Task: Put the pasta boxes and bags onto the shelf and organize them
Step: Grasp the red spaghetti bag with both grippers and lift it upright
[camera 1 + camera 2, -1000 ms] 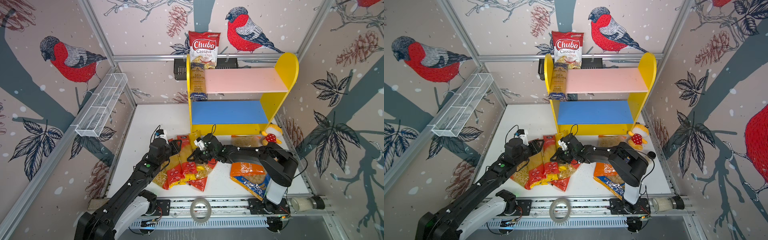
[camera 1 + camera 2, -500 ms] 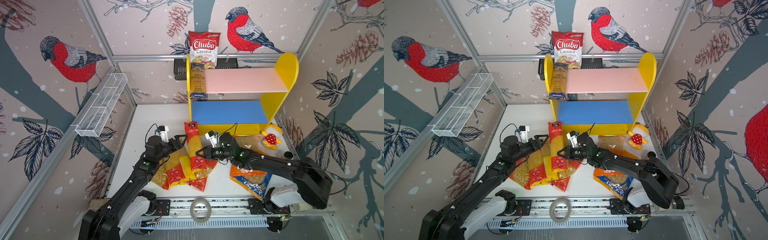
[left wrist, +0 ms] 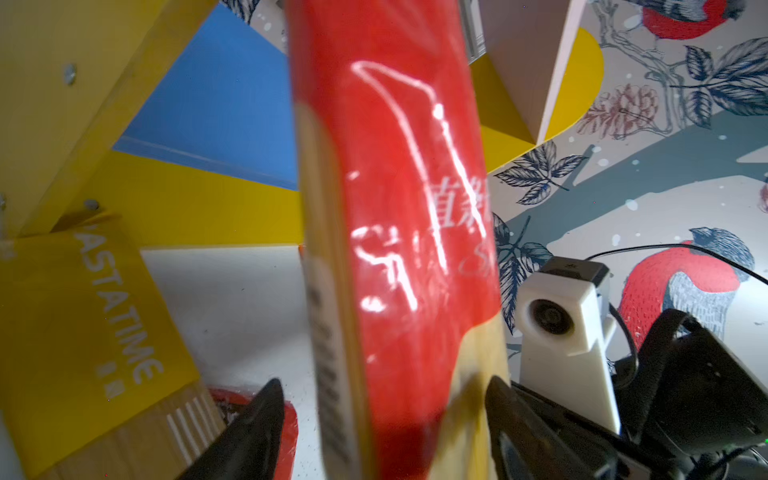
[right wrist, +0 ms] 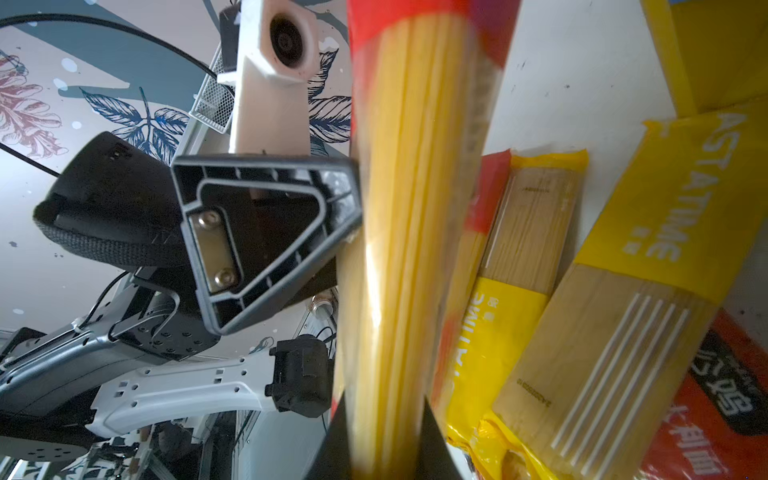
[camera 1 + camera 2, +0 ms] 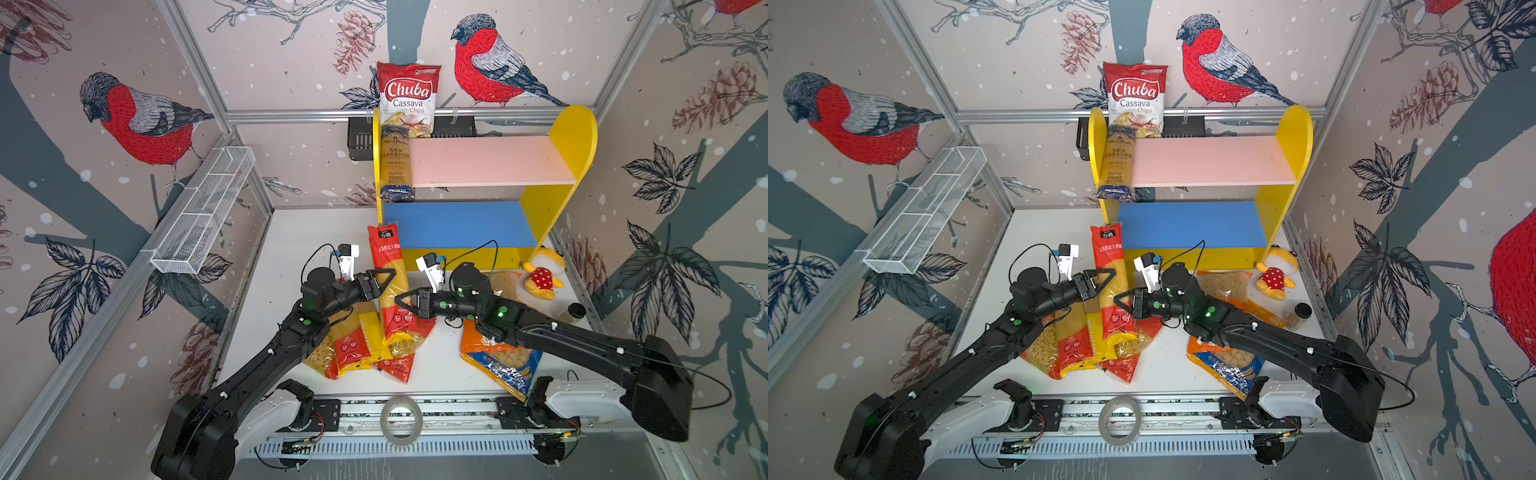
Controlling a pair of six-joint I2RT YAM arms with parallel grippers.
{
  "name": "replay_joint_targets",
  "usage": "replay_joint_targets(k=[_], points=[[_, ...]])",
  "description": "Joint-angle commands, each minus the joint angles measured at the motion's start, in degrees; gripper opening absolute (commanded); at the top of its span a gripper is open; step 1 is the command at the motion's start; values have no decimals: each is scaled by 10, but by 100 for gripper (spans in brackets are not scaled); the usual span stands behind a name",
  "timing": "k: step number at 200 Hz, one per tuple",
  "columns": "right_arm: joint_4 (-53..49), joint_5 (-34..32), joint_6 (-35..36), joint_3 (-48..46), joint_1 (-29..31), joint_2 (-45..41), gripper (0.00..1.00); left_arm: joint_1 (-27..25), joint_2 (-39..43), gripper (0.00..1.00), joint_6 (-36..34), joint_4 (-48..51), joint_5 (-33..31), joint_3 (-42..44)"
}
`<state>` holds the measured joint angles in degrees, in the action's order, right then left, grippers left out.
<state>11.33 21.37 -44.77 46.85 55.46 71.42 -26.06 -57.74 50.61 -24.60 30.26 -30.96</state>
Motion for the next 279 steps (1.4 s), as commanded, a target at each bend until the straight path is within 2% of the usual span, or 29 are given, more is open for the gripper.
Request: replay_joint_targets(k=[1, 21, 57, 77, 123, 157, 174, 205, 230, 279], points=[[55, -5, 50, 17, 12, -2, 8, -3, -7, 67, -3, -46, 15, -4], [59, -3, 49, 18, 15, 1, 10, -4, -9, 59, 2, -62, 23, -2], [66, 20, 39, 13, 10, 1, 21, -4, 7, 38, -8, -62, 29, -5], [82, 41, 25, 1, 1, 1, 24, -4, 15, 29, -3, -70, 30, 0], [132, 101, -11, -42, -37, -17, 35, -4, 37, 18, 20, -102, 32, 17], [141, 155, -12, -61, -71, -44, 49, -4, 88, 12, 13, -88, 23, 33], [134, 168, -2, -63, -84, -51, 56, -4, 110, 5, 10, -89, 17, 38], [130, 188, 6, -59, -95, -52, 62, -4, 151, 3, 13, -112, 15, 34], [147, 203, 5, -58, -95, -53, 67, -4, 158, 3, -3, -96, 7, -3], [184, 239, -19, -44, -126, -71, 81, -4, 51, 3, -36, -75, 17, -171]])
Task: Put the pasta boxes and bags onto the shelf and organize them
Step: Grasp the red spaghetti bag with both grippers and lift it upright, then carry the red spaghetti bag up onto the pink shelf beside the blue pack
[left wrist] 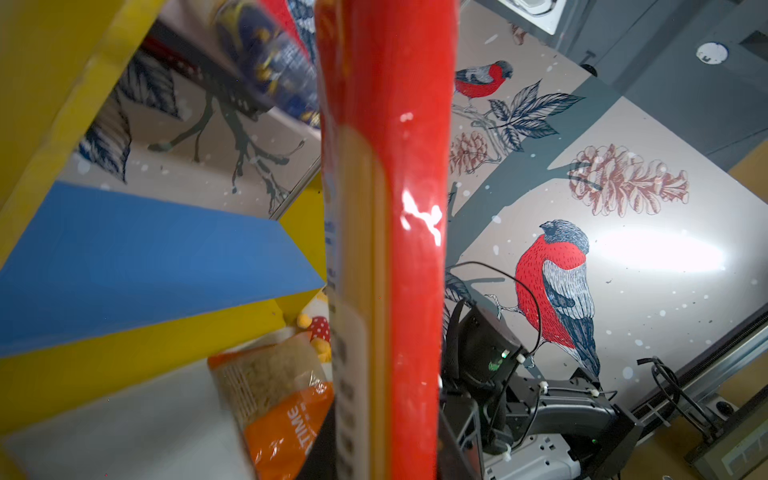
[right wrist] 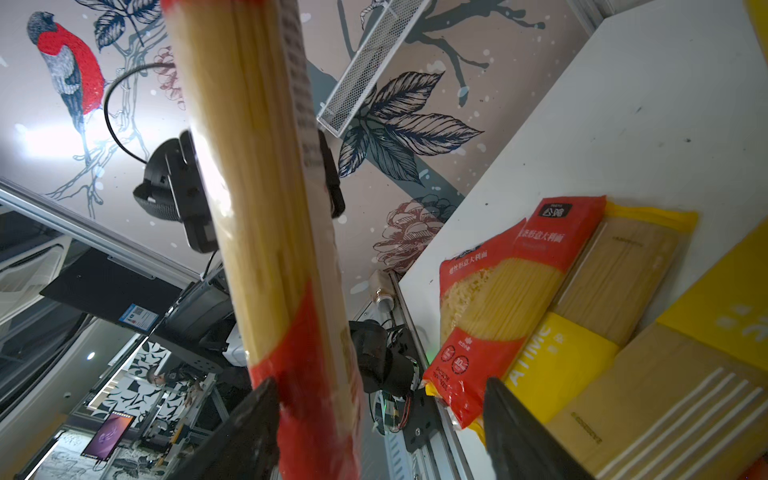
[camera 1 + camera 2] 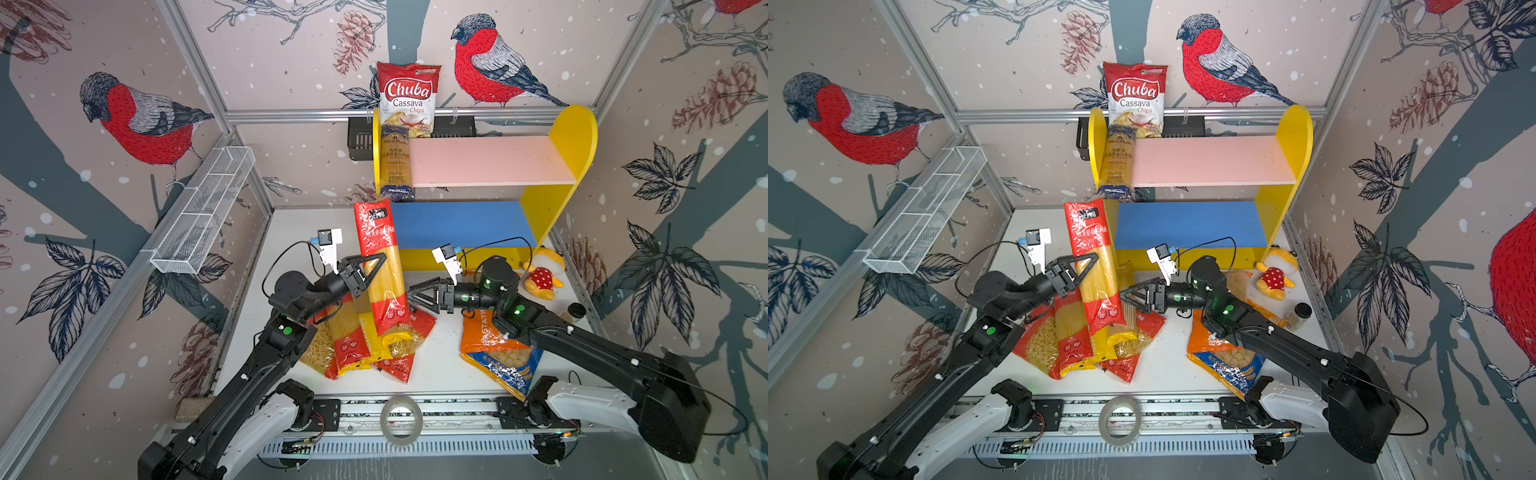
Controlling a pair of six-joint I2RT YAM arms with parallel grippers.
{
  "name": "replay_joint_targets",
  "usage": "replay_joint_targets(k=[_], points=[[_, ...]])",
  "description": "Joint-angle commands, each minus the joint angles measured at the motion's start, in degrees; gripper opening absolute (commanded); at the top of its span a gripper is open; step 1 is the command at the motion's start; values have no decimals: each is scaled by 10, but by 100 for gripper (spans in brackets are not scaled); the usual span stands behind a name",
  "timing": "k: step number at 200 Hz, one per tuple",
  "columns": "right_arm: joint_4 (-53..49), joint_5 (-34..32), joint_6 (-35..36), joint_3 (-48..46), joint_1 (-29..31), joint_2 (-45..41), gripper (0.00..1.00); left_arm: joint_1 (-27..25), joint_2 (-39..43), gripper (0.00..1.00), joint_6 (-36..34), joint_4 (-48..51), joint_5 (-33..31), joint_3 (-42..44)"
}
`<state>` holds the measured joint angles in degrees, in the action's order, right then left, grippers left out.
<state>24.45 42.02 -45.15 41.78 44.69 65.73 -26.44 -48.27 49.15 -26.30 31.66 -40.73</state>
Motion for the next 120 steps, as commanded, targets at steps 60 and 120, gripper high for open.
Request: replay_joint_targets(k=[60, 120], points=[[92, 51, -41, 16, -65, -54, 81, 0, -181, 3, 22, -118, 40, -218], [129, 63, -41, 63, -69, -10, 75, -2, -230, 3, 58, -170, 46, -249]])
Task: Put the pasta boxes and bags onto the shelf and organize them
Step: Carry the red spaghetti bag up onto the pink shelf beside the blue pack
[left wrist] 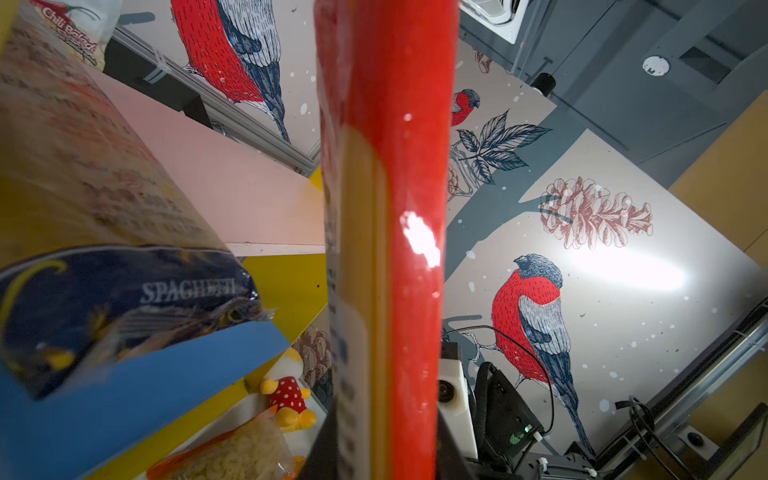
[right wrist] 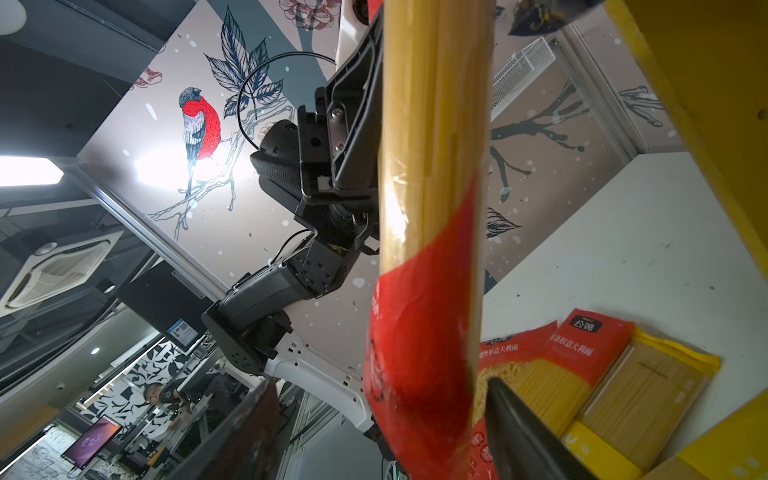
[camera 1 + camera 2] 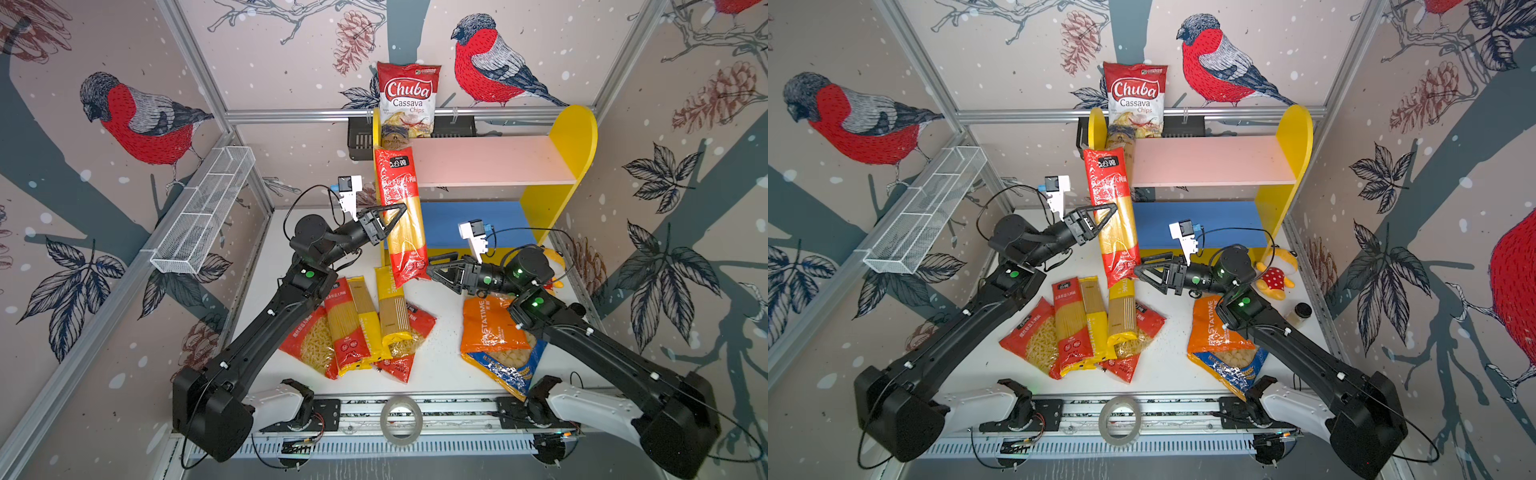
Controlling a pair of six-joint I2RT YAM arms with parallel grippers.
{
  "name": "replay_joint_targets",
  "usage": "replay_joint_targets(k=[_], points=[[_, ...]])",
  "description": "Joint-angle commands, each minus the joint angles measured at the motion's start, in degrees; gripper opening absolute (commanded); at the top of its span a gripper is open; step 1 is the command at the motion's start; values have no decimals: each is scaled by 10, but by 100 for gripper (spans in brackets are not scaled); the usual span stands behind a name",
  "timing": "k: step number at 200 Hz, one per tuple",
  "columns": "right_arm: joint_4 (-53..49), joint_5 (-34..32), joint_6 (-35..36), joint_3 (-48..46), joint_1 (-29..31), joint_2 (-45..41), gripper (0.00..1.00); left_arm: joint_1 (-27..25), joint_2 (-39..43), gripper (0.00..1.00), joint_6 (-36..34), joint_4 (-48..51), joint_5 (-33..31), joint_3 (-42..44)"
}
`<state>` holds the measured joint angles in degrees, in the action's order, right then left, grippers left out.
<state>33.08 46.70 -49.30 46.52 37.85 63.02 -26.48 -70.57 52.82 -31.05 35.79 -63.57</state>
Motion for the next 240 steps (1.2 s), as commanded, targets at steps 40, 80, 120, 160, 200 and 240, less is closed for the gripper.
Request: replay_joint_targets(k=[40, 80, 120, 160, 200, 240], points=[[90, 30, -20, 31, -1, 42, 59, -4, -40, 4, 39, -148, 15, -43], [110, 26, -32, 38, -9, 46, 43, -7, -79, 5, 50, -168, 28, -73], [124, 19, -53, 49, -35, 48, 29, -12, -122, 12, 60, -177, 39, -116], [110, -6, -59, 74, -53, 53, 18, -13, -149, 33, 41, -131, 34, -152], [114, -20, -81, 116, -68, 71, 15, -12, -143, 58, -2, -66, 14, -170], [73, -19, -67, 173, -76, 85, 14, -4, -116, 67, -34, -26, -14, -160]])
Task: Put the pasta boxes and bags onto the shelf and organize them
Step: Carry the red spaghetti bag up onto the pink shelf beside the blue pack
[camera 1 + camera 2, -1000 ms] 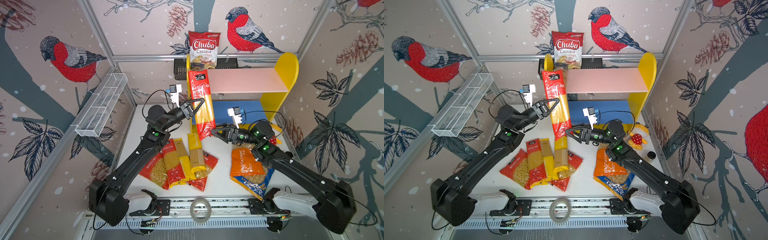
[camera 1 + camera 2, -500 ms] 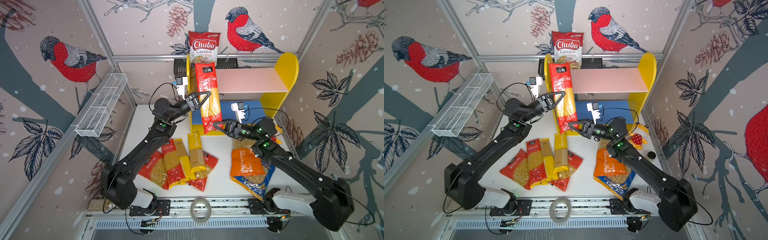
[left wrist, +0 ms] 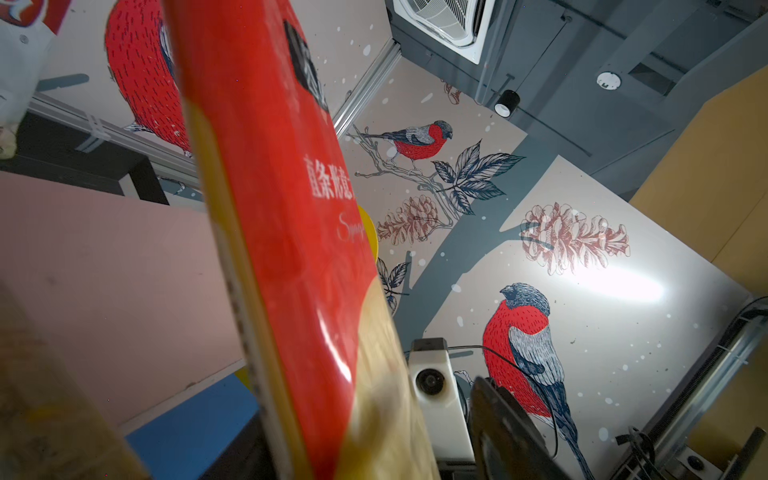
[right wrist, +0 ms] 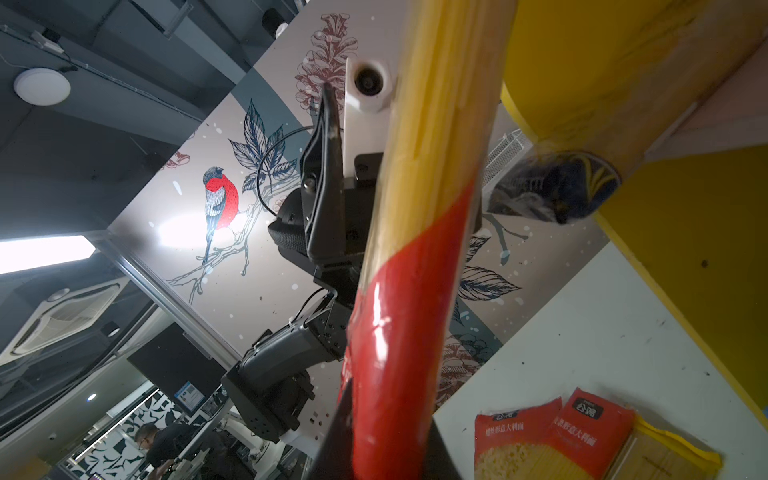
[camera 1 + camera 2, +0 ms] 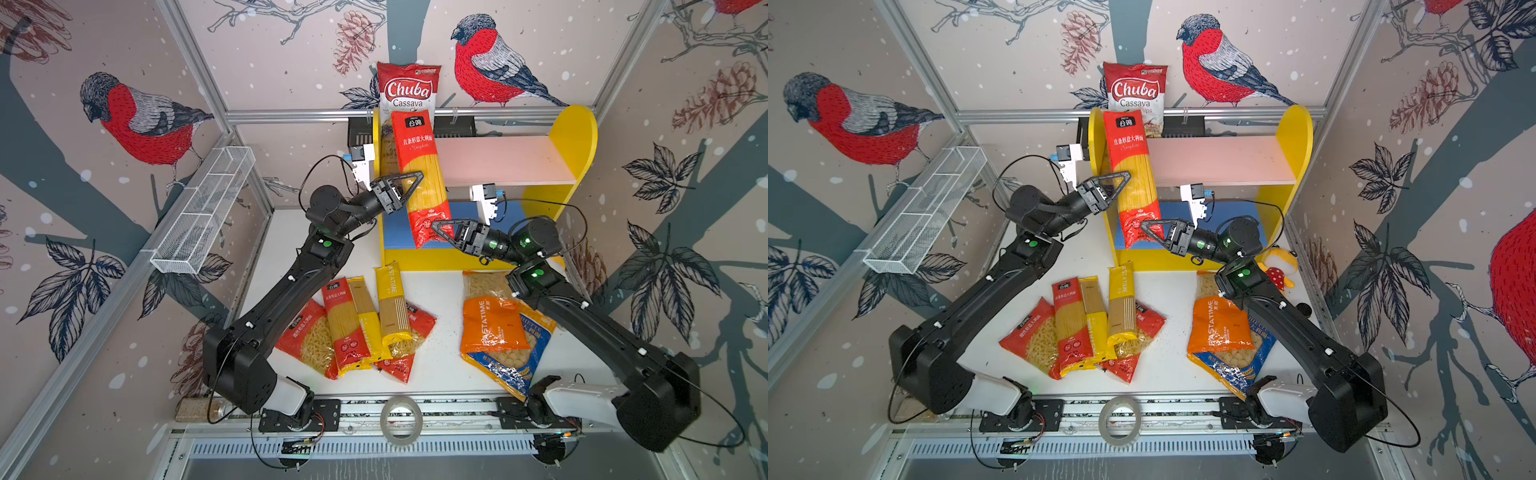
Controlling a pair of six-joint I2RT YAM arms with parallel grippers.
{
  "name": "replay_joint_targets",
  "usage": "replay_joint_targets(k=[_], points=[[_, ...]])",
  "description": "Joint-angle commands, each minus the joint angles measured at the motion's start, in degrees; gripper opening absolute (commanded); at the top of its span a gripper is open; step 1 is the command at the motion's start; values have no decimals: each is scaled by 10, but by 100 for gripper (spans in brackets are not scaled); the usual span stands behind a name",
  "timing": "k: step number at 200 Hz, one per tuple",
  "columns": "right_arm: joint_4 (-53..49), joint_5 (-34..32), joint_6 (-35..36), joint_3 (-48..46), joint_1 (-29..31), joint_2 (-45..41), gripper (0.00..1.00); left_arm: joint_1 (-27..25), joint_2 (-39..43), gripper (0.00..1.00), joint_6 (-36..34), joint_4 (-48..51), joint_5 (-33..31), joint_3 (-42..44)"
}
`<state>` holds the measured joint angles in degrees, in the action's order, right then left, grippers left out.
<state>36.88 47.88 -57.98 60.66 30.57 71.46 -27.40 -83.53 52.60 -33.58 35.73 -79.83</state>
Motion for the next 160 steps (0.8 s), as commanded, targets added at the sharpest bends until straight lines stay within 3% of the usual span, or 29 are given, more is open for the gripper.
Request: replay_joint_targets(k=[1, 85, 160], points=[[34, -31, 20, 32, -3, 1, 14, 5, 13, 67, -32, -1, -14, 3], [21, -40, 29, 65, -5, 28, 14, 5, -10, 69, -14, -13, 1, 2], [-170, -18, 61, 242, -50, 142, 11, 32, 104, 69, -104, 117, -111, 101]])
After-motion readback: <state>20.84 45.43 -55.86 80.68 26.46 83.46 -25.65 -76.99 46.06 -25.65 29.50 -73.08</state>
